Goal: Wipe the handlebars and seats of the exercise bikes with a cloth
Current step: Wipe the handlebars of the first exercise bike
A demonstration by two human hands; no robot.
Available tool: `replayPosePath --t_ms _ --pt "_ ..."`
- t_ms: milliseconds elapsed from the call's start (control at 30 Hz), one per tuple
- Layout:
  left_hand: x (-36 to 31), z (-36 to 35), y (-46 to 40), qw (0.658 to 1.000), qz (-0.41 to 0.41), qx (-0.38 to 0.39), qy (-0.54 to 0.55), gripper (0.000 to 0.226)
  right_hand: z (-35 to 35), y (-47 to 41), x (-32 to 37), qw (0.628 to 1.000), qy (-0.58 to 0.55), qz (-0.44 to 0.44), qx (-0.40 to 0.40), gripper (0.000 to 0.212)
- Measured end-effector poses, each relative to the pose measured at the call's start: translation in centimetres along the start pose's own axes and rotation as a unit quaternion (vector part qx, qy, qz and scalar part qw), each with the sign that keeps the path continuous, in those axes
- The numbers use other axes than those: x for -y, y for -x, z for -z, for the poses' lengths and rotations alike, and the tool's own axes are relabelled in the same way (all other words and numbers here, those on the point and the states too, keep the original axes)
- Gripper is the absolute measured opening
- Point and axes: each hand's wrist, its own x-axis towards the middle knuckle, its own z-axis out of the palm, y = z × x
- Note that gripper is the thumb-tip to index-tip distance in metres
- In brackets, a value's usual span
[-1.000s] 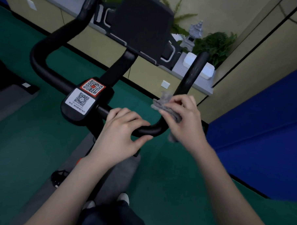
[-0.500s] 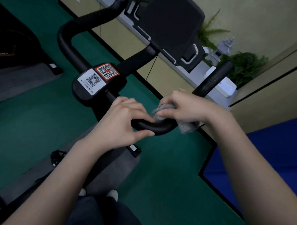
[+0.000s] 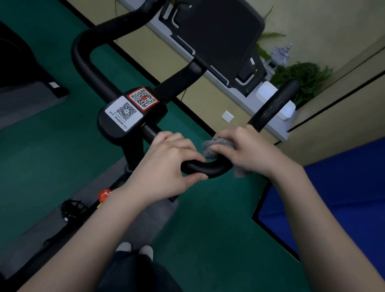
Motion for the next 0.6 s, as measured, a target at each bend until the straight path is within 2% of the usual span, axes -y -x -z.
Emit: replayPosePath --t_ms 67,133,200,267,367,467,533,600 --pt "0.0 0.0 0.0 1.000 -0.003 0.003 -0.005 0.026 -1.1 0.9 -0.4 0.993 -0.033 0.001 -0.114 0.014" --pt "0.0 0.0 0.0 1.000 -0.001 0.003 -0.005 0.026 -2.9 1.9 -0.2 0.959 -0.052 -0.002 -0.278 0.012" --pt "0.1 0.0 0.0 1.000 -0.003 0.004 -0.005 0.027 -5.7 2.6 0.8 0.897 -0.102 -0.038 -0.428 0.016" --pt "0.2 0.0 0.0 1.000 -0.007 0.010 -0.007 0.027 -8.5 2.8 2.4 0.824 -0.183 -0.092 -0.528 0.025" --pt "0.4 0.0 0.1 1.000 -0.015 0.014 -0.008 0.029 -10.8 2.4 4.5 0.717 -0.316 -0.176 -0.596 0.035" --pt "0.5 0.1 0.2 1.000 -0.017 0.019 -0.012 0.033 -11.3 2.1 6.4 0.594 -0.458 -0.258 -0.609 0.036" --pt "0.5 0.0 0.2 0.999 -0.018 0.022 -0.020 0.033 -11.4 2.3 6.9 0.538 -0.533 -0.273 -0.593 0.032" --pt "0.5 0.0 0.1 0.999 -0.021 0.021 -0.027 0.033 -11.5 2.4 6.9 0.503 -0.590 -0.273 -0.570 0.030"
